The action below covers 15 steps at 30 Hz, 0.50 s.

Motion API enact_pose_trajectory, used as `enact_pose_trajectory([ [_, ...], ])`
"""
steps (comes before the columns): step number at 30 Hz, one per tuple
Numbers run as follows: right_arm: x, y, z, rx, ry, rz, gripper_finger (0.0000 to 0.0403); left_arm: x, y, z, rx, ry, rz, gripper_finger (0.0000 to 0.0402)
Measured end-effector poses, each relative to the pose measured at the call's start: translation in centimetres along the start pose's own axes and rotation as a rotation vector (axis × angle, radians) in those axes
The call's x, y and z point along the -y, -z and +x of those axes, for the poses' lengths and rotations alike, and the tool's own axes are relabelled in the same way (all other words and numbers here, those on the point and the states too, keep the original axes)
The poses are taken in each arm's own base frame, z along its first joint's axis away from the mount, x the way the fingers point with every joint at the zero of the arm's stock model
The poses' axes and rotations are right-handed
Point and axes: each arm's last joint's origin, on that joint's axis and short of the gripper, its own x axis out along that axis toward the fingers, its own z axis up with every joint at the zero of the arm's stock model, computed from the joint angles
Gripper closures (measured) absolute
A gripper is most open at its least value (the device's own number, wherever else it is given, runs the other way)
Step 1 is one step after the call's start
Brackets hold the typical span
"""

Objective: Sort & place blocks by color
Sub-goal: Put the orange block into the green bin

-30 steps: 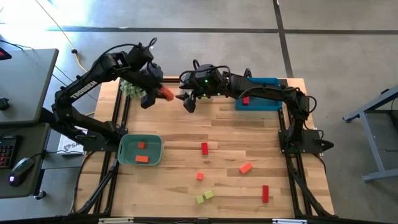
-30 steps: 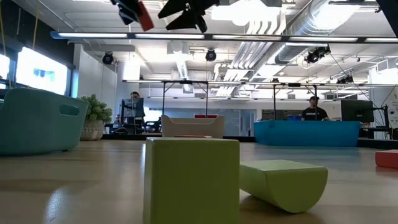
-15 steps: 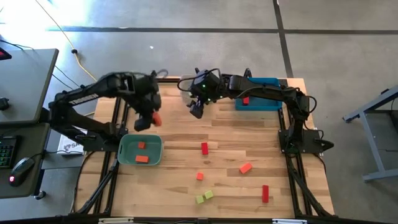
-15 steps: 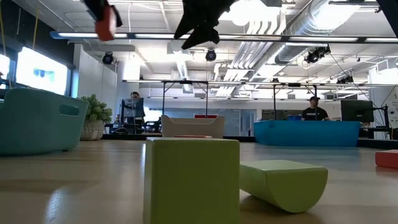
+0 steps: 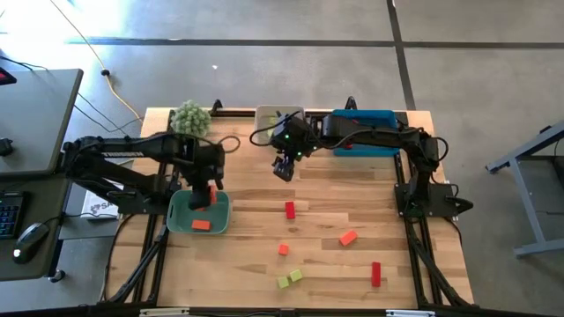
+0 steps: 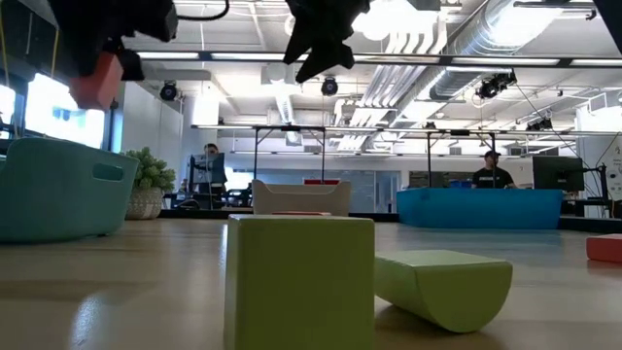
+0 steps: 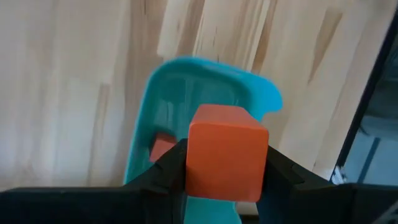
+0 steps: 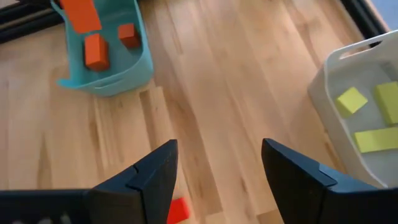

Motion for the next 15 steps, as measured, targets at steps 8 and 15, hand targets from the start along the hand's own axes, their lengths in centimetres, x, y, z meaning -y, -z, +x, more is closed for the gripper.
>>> enact_pose_trajectory([
  [8, -1.7, 0.7, 0.0, -0.047, -0.02, 0.071, 0.0183, 0.6, 0.5, 3.7, -0.021, 0.002, -0.017, 0.0287],
  [15, -3.1, 1.8, 0.0, -0.126, -0.016, 0.155, 0.0182, 0.8, 1.1, 5.1, -0.031, -0.064, -0.049, 0.0285],
])
